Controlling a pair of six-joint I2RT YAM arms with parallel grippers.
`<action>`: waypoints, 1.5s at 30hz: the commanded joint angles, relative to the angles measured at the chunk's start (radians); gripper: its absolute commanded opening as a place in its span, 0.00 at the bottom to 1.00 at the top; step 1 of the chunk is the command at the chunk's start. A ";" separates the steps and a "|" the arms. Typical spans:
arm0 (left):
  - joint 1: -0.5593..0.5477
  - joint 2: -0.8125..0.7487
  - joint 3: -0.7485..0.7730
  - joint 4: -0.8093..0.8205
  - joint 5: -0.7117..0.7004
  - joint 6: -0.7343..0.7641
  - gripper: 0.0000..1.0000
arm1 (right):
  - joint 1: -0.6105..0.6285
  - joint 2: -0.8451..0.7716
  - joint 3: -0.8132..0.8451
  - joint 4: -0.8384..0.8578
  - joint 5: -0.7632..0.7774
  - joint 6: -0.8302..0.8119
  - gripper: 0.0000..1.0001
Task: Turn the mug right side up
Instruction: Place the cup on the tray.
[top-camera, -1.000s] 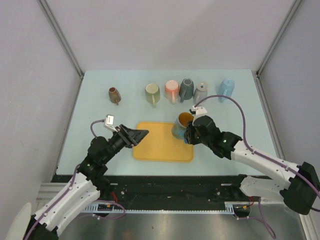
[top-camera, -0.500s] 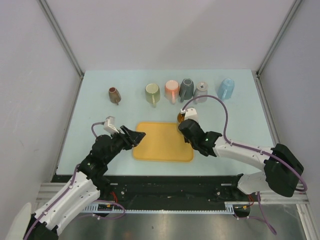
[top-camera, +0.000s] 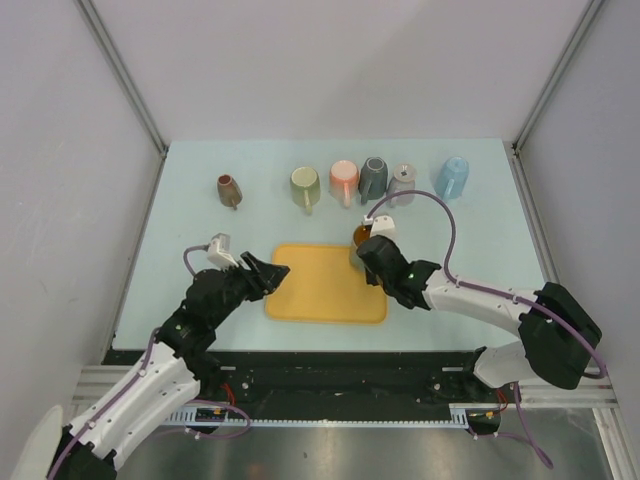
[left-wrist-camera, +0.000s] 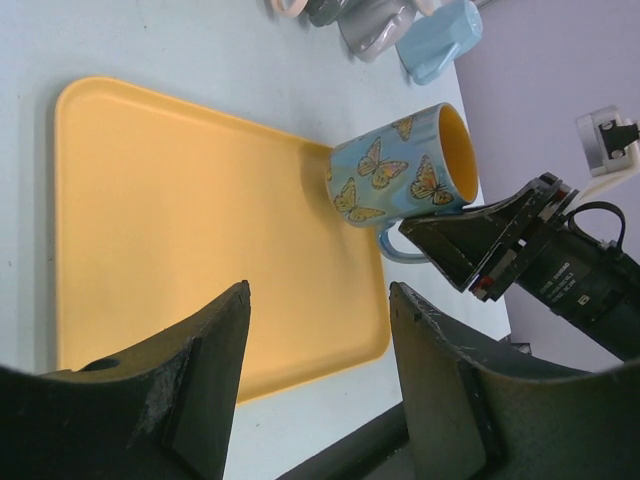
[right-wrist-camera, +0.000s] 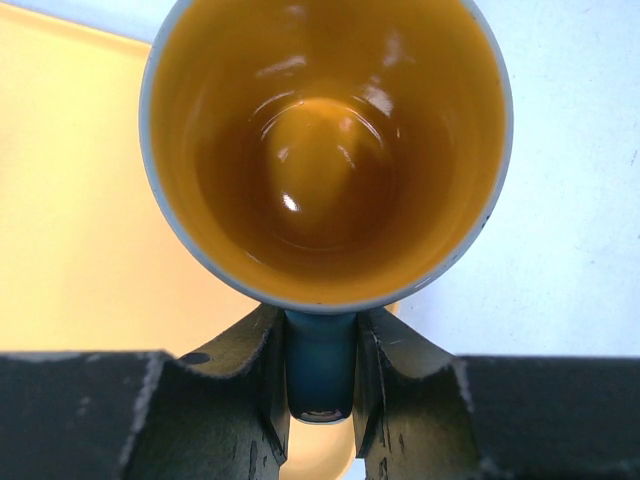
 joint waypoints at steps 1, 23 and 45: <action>0.005 0.013 0.018 0.010 -0.019 0.019 0.62 | -0.032 -0.014 0.015 0.111 0.020 0.038 0.00; 0.005 0.051 0.011 0.024 -0.019 0.019 0.62 | -0.026 0.033 -0.020 0.122 -0.019 0.063 0.00; 0.005 0.080 0.010 0.031 -0.019 0.019 0.62 | -0.049 0.053 -0.014 0.056 0.072 -0.006 0.00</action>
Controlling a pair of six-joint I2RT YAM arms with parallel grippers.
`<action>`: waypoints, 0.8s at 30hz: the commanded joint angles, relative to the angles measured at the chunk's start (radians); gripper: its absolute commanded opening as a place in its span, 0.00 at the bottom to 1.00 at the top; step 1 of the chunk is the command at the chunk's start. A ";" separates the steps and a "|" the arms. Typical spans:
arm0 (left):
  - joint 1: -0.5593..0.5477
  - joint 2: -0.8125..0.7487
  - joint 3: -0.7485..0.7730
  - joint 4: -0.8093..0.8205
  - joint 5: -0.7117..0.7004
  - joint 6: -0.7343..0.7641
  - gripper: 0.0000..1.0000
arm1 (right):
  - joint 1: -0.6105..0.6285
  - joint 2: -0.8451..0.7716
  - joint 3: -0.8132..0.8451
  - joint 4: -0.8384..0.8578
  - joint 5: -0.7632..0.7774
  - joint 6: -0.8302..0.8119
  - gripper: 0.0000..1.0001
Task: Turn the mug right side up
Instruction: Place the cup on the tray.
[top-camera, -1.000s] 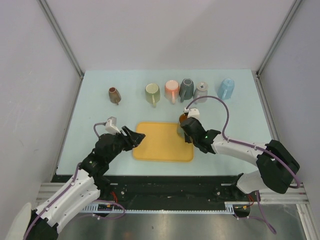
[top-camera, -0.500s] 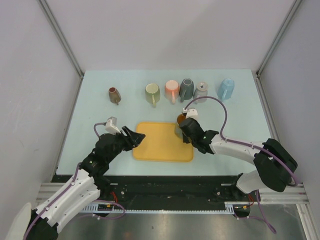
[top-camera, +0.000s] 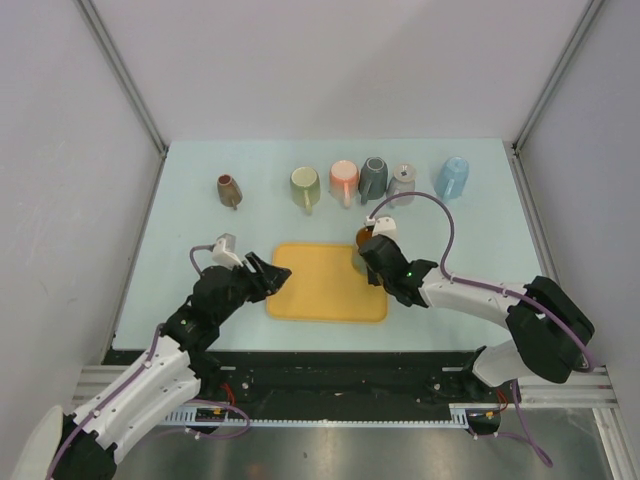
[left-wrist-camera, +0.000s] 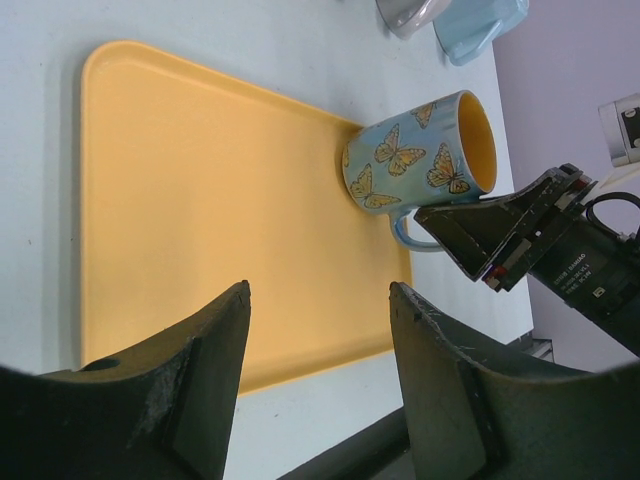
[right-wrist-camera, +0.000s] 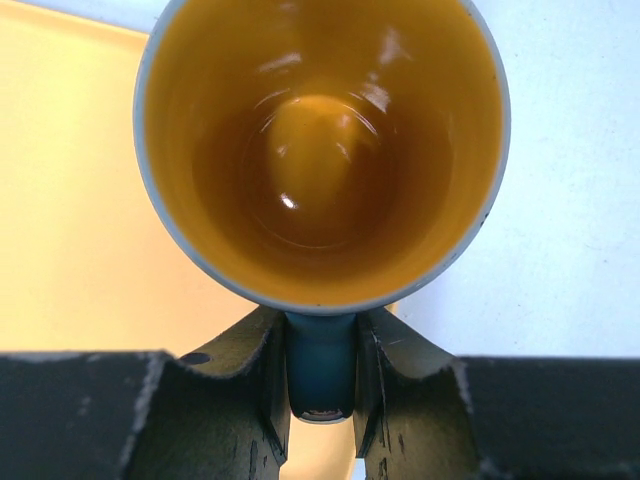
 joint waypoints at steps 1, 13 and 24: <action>0.006 0.009 0.011 0.038 -0.016 0.019 0.62 | 0.011 0.004 0.014 -0.001 0.132 -0.027 0.00; 0.006 0.010 0.015 0.042 -0.016 0.019 0.62 | 0.010 0.015 0.017 -0.006 0.132 -0.034 0.10; 0.006 0.004 0.015 0.041 -0.016 0.019 0.62 | 0.022 -0.065 0.017 -0.033 0.151 -0.014 0.64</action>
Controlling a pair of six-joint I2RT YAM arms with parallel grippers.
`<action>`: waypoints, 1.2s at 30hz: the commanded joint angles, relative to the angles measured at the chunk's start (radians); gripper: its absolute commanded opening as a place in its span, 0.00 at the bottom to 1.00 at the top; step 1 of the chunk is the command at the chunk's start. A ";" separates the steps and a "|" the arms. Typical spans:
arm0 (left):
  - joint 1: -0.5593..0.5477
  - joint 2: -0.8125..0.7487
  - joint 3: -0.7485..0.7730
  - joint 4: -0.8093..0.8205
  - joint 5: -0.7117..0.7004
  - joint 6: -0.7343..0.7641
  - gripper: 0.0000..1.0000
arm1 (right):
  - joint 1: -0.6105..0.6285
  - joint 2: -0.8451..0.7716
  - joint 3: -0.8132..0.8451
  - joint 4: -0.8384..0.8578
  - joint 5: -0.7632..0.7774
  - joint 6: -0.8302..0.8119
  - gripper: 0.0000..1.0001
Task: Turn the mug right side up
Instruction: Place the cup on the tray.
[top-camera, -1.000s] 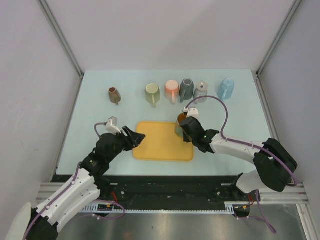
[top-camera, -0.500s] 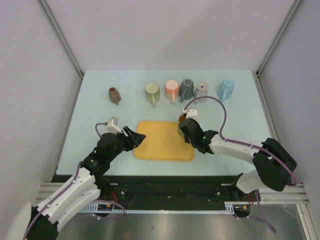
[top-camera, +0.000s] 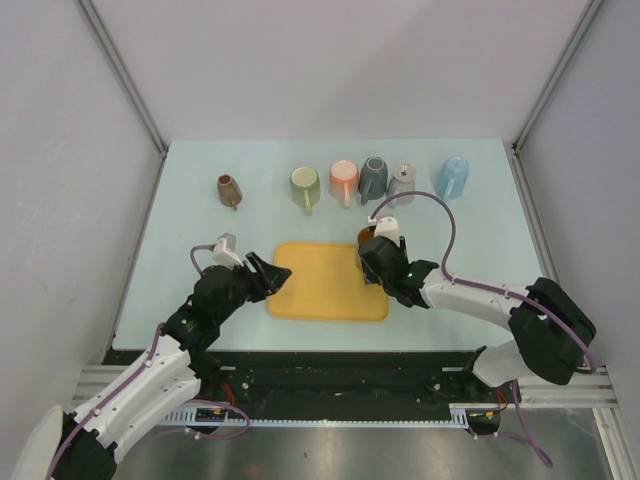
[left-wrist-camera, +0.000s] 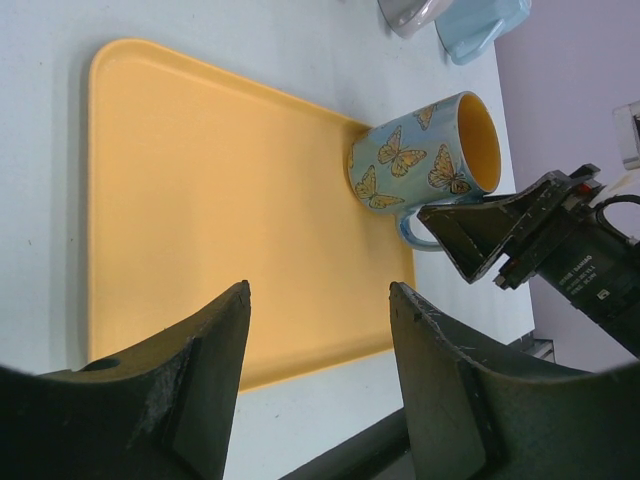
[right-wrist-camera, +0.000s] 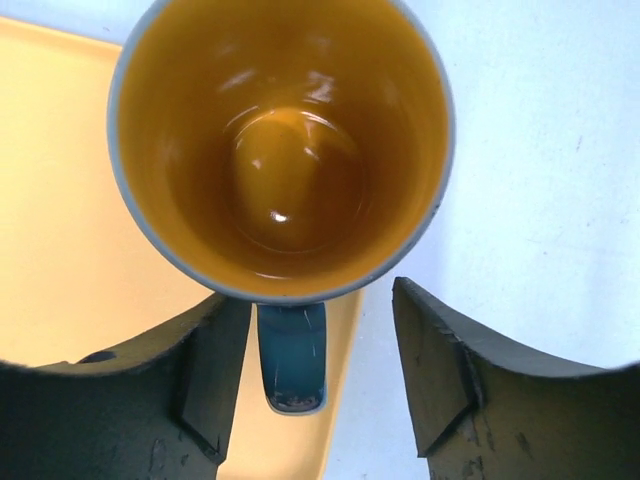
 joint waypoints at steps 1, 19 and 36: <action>0.005 -0.008 0.016 0.035 -0.016 0.019 0.62 | 0.010 -0.076 0.022 -0.007 0.056 0.019 0.65; 0.158 0.566 0.725 -0.359 -0.016 0.019 0.62 | 0.249 -0.497 0.149 -0.274 0.215 0.067 0.73; 0.431 0.923 1.009 -0.470 -0.016 0.019 0.62 | 0.257 -0.553 0.126 -0.200 0.091 -0.084 0.73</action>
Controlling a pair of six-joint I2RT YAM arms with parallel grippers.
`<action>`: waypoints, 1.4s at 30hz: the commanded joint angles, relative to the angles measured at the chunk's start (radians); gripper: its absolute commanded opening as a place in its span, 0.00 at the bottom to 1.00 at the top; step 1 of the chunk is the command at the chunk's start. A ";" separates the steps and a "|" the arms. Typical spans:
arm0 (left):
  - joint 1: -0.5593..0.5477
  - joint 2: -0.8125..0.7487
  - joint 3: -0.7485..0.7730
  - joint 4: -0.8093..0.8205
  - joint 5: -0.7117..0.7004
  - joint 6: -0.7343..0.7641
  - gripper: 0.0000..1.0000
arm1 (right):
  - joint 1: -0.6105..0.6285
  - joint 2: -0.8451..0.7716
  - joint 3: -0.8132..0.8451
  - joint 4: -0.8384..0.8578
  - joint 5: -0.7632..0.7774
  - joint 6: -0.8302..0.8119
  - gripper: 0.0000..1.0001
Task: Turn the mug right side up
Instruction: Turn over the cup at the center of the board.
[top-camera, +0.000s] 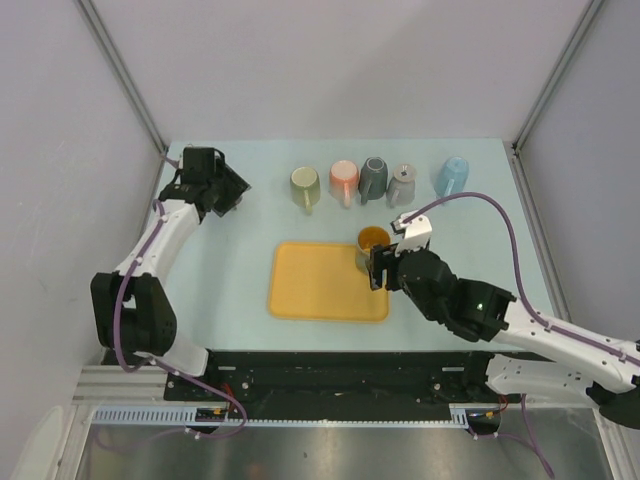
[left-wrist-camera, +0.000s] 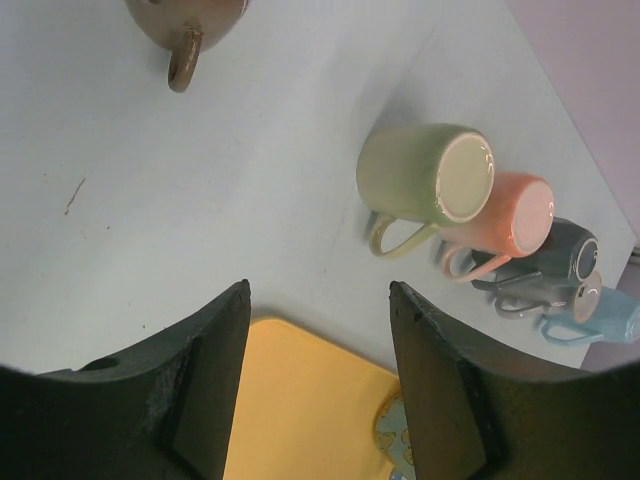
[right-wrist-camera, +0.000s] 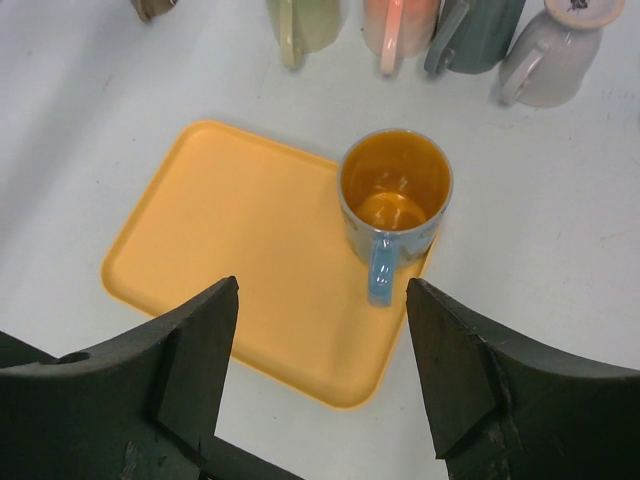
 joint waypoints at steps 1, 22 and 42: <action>-0.003 0.025 0.069 -0.074 -0.002 0.011 0.62 | -0.012 -0.056 0.008 0.051 -0.014 -0.061 0.73; -0.157 -0.001 0.082 -0.084 -0.002 0.011 0.62 | -0.207 -0.061 -0.019 0.082 -0.107 0.083 0.84; -0.068 0.019 0.057 -0.021 -0.429 0.554 1.00 | -0.304 -0.090 -0.022 0.083 -0.235 0.077 0.89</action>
